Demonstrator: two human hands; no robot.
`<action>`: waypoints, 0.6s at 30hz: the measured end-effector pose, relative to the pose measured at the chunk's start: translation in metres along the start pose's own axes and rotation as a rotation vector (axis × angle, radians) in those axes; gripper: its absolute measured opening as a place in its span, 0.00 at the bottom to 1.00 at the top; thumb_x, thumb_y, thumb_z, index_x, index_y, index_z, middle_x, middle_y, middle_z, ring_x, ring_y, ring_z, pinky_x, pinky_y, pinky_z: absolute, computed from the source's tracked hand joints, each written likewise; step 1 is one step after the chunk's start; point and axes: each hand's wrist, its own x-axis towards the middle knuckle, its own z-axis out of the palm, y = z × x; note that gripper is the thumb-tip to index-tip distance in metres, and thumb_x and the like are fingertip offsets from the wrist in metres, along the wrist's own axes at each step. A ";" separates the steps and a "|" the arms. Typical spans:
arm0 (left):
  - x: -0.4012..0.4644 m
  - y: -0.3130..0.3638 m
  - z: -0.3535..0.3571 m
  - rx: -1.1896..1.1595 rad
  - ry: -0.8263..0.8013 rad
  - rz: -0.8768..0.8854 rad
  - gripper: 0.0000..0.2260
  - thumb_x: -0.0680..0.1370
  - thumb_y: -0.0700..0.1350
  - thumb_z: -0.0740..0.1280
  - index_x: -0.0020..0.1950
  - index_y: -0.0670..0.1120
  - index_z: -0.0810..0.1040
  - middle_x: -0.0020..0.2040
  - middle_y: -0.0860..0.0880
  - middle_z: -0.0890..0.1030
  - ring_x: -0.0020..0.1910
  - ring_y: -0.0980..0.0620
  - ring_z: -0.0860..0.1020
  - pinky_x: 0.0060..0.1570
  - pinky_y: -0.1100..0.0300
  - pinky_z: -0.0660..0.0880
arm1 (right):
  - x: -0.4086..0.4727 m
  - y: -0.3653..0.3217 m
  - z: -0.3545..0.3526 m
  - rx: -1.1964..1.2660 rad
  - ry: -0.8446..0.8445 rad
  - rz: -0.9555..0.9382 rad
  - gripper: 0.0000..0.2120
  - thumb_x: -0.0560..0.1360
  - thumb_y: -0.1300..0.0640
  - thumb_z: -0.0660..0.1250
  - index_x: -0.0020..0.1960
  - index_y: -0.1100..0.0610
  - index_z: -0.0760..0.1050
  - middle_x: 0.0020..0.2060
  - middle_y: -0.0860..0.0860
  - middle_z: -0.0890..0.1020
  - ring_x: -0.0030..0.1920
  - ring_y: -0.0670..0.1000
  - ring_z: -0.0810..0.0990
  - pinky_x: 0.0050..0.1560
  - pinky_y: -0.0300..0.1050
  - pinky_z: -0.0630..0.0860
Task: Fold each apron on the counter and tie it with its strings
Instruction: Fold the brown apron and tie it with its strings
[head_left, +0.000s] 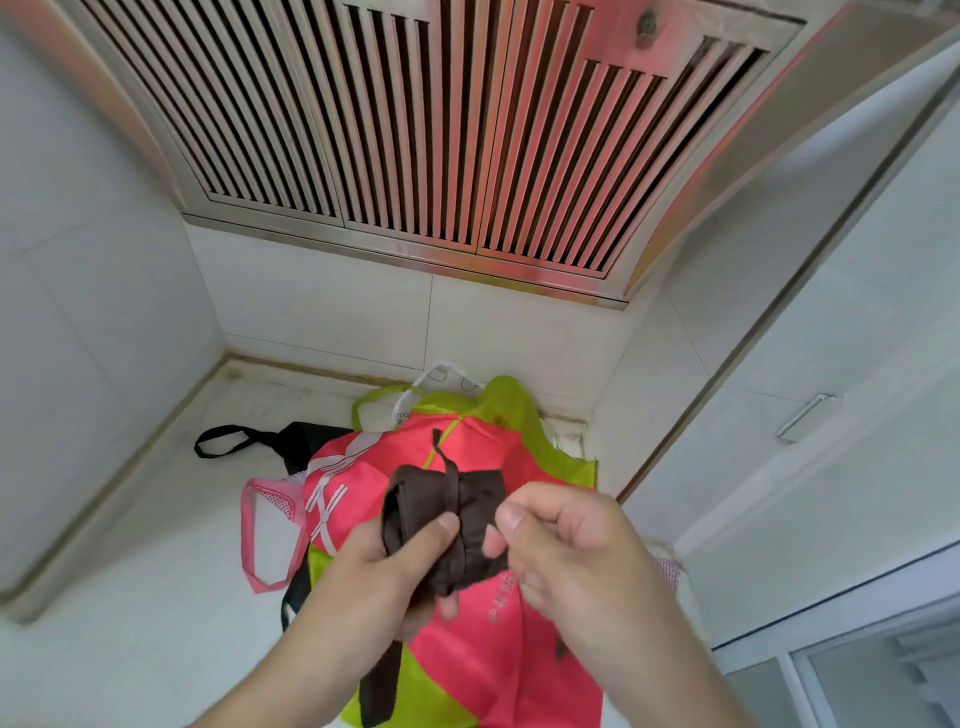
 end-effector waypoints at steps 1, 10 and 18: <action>0.000 0.002 -0.001 -0.042 0.021 0.015 0.18 0.81 0.48 0.67 0.33 0.42 0.77 0.25 0.42 0.71 0.22 0.52 0.59 0.27 0.62 0.55 | -0.004 0.003 0.008 0.034 -0.006 -0.001 0.13 0.75 0.50 0.64 0.39 0.56 0.81 0.23 0.46 0.70 0.24 0.46 0.63 0.27 0.40 0.60; -0.004 0.020 -0.013 -0.378 -0.086 -0.034 0.16 0.80 0.51 0.66 0.49 0.38 0.80 0.27 0.43 0.69 0.23 0.54 0.57 0.25 0.62 0.53 | -0.019 0.056 0.020 0.413 -0.261 0.217 0.12 0.79 0.52 0.68 0.41 0.58 0.80 0.25 0.54 0.69 0.24 0.47 0.61 0.27 0.41 0.57; -0.005 -0.002 -0.026 -0.401 -0.368 -0.163 0.24 0.69 0.53 0.80 0.52 0.35 0.84 0.32 0.41 0.69 0.25 0.54 0.64 0.29 0.58 0.51 | -0.003 0.083 -0.009 0.730 -0.144 0.405 0.19 0.63 0.57 0.83 0.40 0.65 0.74 0.24 0.52 0.66 0.20 0.45 0.61 0.24 0.34 0.57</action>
